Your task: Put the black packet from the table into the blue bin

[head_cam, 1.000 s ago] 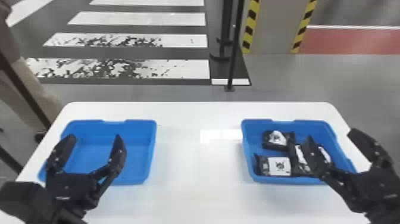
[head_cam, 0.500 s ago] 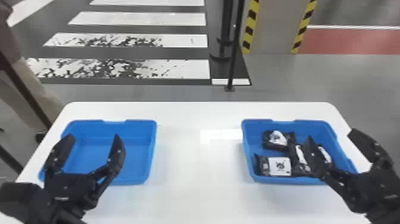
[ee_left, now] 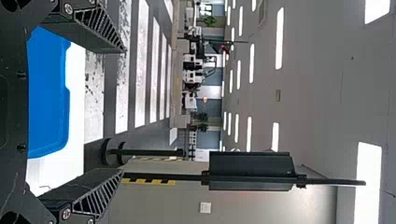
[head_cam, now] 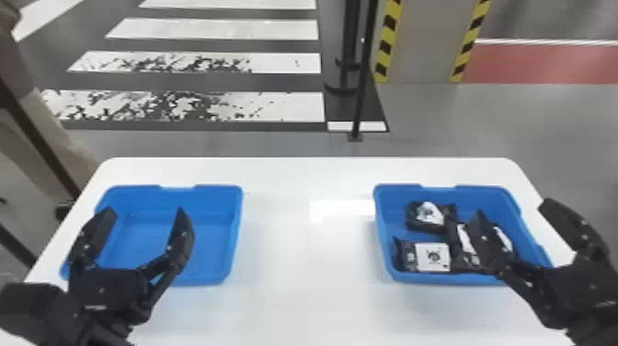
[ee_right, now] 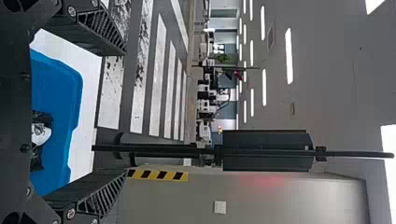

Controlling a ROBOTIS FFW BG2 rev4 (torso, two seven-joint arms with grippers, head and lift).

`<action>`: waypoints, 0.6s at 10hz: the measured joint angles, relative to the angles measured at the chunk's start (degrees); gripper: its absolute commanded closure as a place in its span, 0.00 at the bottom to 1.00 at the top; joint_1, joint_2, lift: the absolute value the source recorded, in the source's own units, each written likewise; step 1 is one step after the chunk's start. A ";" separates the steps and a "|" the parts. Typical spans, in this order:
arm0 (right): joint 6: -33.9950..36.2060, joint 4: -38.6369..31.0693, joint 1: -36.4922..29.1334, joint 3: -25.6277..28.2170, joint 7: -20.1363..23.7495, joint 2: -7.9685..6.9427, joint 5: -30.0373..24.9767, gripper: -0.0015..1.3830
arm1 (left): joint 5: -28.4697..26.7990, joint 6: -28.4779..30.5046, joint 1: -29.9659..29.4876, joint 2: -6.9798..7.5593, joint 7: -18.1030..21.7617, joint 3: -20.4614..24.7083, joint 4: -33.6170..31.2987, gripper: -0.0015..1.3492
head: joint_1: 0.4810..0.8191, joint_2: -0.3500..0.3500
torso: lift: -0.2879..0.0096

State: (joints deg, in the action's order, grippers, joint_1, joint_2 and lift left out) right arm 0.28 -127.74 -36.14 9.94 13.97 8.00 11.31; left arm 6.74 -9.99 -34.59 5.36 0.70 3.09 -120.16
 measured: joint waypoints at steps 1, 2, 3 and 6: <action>0.00 -0.02 -0.02 0.00 0.00 0.00 0.00 0.09 | 0.00 -0.01 -0.04 0.00 0.00 0.00 0.00 0.09 | 0.63 0.50 | 0.60; 0.00 -0.02 -0.11 0.00 0.00 0.00 0.00 0.09 | 0.00 -0.06 -0.11 0.00 0.00 0.01 0.00 0.09 | 0.63 0.50 | 0.60; 0.00 -0.02 -0.13 0.00 0.00 0.00 0.00 0.09 | 0.00 -0.07 -0.14 0.00 0.00 0.07 0.00 0.09 | 0.63 0.50 | 0.60; 0.00 0.00 -0.14 0.00 0.00 0.00 0.00 0.10 | 0.00 -0.04 -0.05 0.00 0.00 0.03 0.00 0.09 | 0.63 0.50 | 0.60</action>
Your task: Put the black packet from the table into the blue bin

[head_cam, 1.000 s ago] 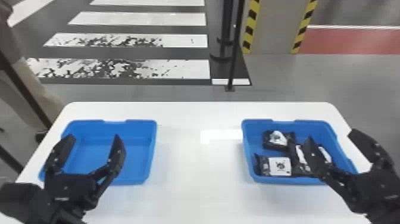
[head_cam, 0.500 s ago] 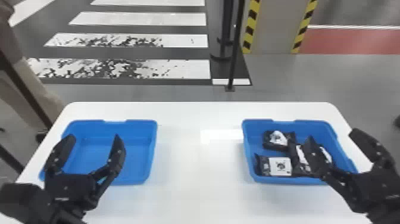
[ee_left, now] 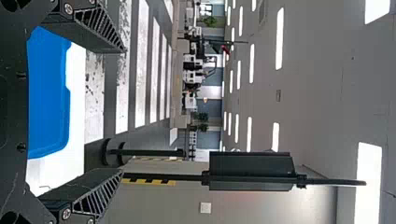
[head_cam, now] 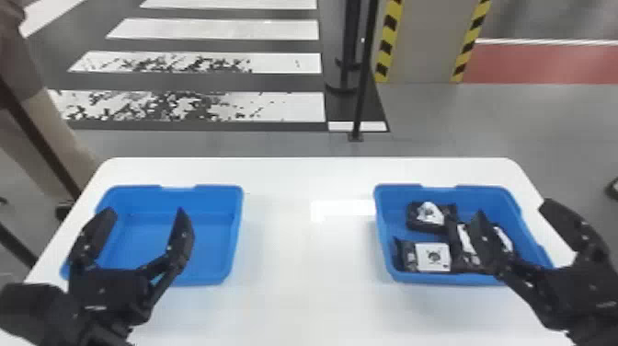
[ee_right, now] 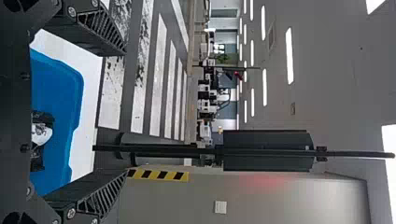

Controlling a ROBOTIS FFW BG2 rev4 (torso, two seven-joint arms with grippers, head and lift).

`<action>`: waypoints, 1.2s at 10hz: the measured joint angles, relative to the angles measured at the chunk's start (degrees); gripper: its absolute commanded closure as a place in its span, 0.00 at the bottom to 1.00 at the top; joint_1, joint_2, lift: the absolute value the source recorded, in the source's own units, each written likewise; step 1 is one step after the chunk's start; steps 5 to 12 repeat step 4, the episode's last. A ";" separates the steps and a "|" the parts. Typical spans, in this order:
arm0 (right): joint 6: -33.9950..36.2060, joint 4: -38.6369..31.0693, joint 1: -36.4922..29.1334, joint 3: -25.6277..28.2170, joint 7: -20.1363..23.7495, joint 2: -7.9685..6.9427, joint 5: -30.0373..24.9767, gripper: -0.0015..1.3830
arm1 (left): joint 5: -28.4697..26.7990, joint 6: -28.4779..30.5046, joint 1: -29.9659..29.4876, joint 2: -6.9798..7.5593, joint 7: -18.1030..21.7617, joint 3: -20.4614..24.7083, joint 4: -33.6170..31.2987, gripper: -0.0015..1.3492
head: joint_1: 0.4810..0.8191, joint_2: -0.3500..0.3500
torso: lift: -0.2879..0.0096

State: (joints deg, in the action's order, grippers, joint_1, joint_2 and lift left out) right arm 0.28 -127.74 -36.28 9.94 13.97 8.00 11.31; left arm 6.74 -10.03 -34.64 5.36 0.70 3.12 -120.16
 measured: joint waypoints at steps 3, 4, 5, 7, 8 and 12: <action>0.00 0.16 0.00 0.00 0.00 0.00 0.00 0.11 | 0.00 0.17 0.15 0.01 0.00 -0.16 0.00 0.09 | 0.63 0.50 | 0.60; 0.00 0.23 0.00 0.00 0.00 0.00 0.00 0.11 | 0.00 0.18 0.19 0.06 0.00 -0.23 0.00 0.09 | 0.63 0.49 | 0.60; 0.00 0.23 0.00 0.00 0.00 0.00 0.00 0.11 | 0.00 0.18 0.19 0.06 0.00 -0.23 0.00 0.09 | 0.63 0.49 | 0.60; 0.00 0.23 0.00 0.00 0.00 0.00 0.00 0.11 | 0.00 0.18 0.19 0.06 0.00 -0.23 0.00 0.09 | 0.63 0.49 | 0.60; 0.00 0.23 0.00 0.00 0.00 0.00 0.00 0.11 | 0.00 0.18 0.19 0.06 0.00 -0.23 0.00 0.09 | 0.63 0.49 | 0.60; 0.00 0.23 0.00 0.00 0.00 0.00 0.00 0.11 | 0.00 0.18 0.19 0.06 0.00 -0.23 0.00 0.09 | 0.63 0.49 | 0.60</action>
